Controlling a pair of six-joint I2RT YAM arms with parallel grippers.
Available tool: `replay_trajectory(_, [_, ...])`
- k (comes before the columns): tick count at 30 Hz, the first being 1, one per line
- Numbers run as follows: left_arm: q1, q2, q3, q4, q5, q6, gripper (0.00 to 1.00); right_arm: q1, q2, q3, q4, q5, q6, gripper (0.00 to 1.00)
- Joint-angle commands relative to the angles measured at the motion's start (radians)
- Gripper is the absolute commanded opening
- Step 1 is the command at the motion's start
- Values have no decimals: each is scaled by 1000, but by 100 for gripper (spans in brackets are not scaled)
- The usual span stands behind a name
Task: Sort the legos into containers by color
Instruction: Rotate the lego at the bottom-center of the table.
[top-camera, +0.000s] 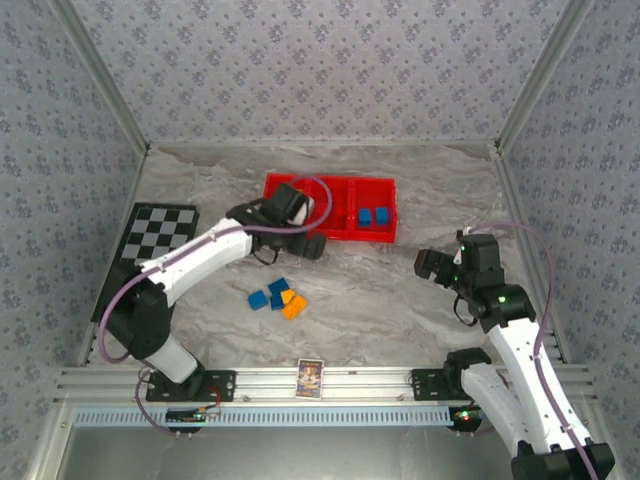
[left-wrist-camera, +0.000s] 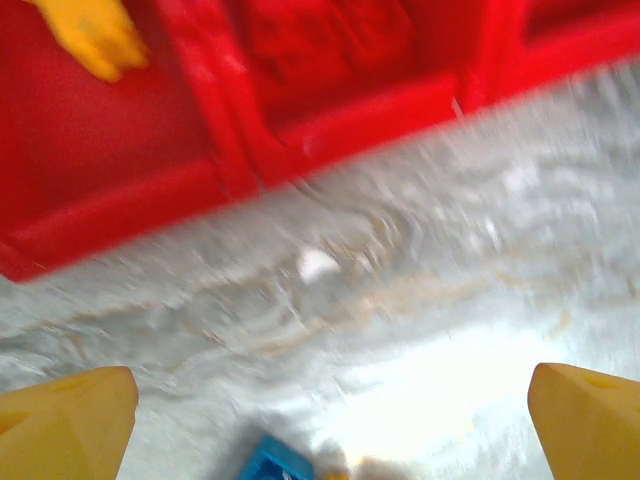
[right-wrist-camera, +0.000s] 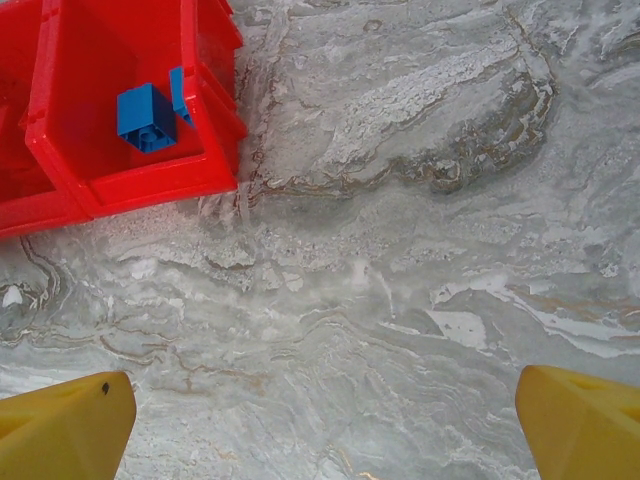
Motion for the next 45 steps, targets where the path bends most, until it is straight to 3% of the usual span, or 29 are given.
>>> replay_trajectory(1, [-58,-55,-43,-91,-22,42,99,-7,1,-9,2,-10,-8,100])
replay_trajectory(8, [-156,-66,-95,-106,66,31,94,-8,9,-7,-3,-6,-8,100])
replay_trajectory(15, [-192,-9,-131,-106,153,31,78,-7,9,-6,-6,-2,-8,100])
replay_trajectory(36, [-210,134,-152,-116,89,32,64,-5,15,-4,-7,-1,-7,100])
replay_trajectory(45, [-160,114,-188,-102,51,14,62,-5,17,-4,-7,1,-8,100])
